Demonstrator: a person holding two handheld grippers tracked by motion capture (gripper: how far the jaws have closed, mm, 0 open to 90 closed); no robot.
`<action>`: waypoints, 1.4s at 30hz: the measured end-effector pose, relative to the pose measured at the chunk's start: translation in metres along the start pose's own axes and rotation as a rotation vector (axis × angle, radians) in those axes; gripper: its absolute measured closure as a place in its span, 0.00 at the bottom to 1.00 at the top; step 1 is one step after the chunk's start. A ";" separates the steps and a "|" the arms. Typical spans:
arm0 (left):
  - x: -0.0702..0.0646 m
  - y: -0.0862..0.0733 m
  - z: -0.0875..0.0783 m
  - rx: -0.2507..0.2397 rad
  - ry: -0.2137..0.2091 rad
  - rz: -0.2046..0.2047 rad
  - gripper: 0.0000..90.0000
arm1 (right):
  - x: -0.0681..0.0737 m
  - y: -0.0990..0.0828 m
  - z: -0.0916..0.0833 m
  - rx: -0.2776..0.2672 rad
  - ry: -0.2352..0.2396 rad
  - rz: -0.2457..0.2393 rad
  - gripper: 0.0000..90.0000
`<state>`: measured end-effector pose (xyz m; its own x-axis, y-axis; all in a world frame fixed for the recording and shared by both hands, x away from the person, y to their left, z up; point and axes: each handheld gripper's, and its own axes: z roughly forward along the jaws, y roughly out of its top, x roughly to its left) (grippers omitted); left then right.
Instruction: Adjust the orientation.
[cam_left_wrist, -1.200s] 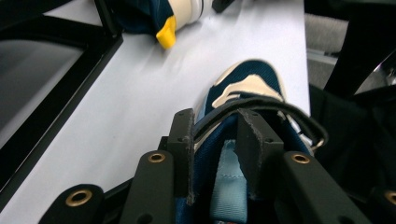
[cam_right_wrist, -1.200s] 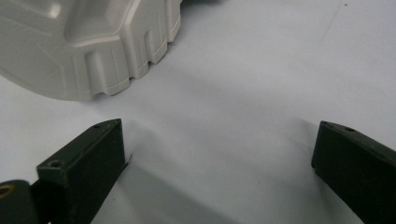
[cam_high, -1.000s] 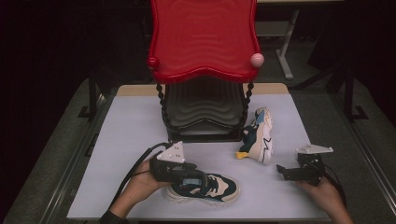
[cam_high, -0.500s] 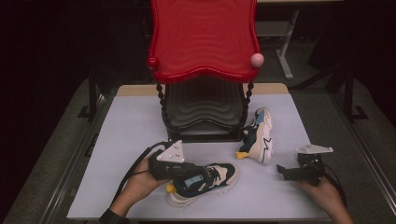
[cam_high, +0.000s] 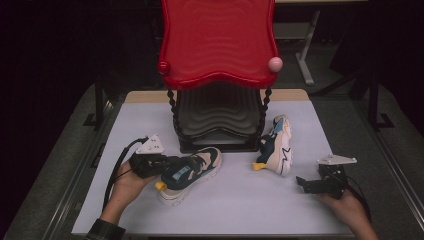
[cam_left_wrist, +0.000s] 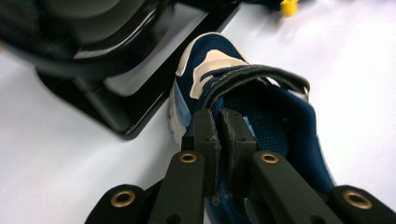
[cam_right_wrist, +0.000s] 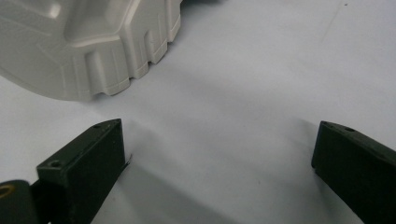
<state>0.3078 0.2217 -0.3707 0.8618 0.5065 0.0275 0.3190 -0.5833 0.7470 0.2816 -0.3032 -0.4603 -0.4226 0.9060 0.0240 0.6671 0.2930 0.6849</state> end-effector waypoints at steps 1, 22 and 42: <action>0.002 -0.002 0.000 -0.011 -0.010 -0.016 0.95 | 0.000 0.000 0.000 0.000 0.000 0.000 0.02; 0.020 -0.083 0.004 0.124 -0.039 -0.118 1.00 | 0.000 0.000 0.000 0.000 0.000 0.001 0.02; -0.048 -0.055 0.030 0.111 -0.243 0.024 1.00 | 0.000 0.000 0.000 0.000 0.000 0.000 0.02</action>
<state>0.2608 0.2106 -0.4334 0.9346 0.3326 -0.1257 0.3272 -0.6661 0.6703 0.2815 -0.3032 -0.4603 -0.4224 0.9061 0.0240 0.6670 0.2928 0.6851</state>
